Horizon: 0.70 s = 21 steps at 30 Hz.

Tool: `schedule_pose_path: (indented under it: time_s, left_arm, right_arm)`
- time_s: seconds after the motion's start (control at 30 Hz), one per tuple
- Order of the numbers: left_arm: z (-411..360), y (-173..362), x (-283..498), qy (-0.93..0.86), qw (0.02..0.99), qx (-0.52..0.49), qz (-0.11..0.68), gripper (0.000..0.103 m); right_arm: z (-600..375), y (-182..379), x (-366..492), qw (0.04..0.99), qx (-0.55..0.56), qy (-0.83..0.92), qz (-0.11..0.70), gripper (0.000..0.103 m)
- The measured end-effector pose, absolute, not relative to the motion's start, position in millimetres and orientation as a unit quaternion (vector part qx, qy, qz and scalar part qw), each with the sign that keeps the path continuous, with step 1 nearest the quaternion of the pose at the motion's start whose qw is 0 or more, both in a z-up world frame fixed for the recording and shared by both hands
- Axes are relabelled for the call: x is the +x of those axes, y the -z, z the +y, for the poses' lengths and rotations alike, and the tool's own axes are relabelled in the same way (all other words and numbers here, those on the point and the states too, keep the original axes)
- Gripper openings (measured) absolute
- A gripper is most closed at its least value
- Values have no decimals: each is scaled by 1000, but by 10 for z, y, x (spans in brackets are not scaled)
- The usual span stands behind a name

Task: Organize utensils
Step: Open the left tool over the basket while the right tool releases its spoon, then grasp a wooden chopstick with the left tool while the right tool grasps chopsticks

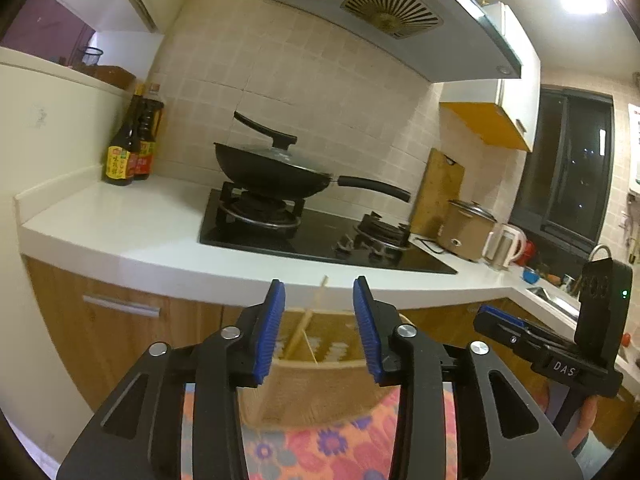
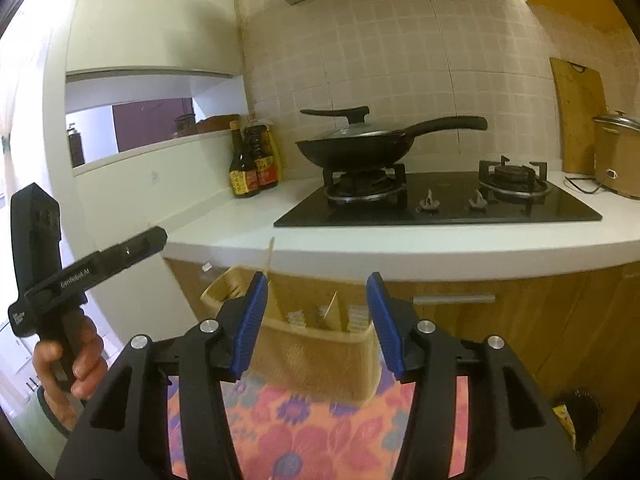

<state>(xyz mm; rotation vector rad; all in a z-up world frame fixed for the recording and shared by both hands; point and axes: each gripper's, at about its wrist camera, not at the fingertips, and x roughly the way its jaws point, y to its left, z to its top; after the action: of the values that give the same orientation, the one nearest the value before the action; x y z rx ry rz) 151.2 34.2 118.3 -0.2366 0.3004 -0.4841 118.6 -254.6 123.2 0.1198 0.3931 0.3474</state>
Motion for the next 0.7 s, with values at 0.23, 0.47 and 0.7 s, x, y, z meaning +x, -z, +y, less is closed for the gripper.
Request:
schedule_pose_path:
  time_s: [0.23, 0.47, 0.7]
  left_arm:
    - [324, -1160, 932, 243, 949, -98, 174, 45]
    - [272, -836, 476, 233, 939, -65, 246, 47]
    - [317, -227, 276, 222, 908, -64, 349, 45]
  right_arm:
    - [-2442, -1152, 660, 953, 32, -155, 256, 48]
    - [-2381, -761, 331, 926, 25, -128, 355, 48]
    - [-2315, -288, 172, 894, 21, -130, 429, 48]
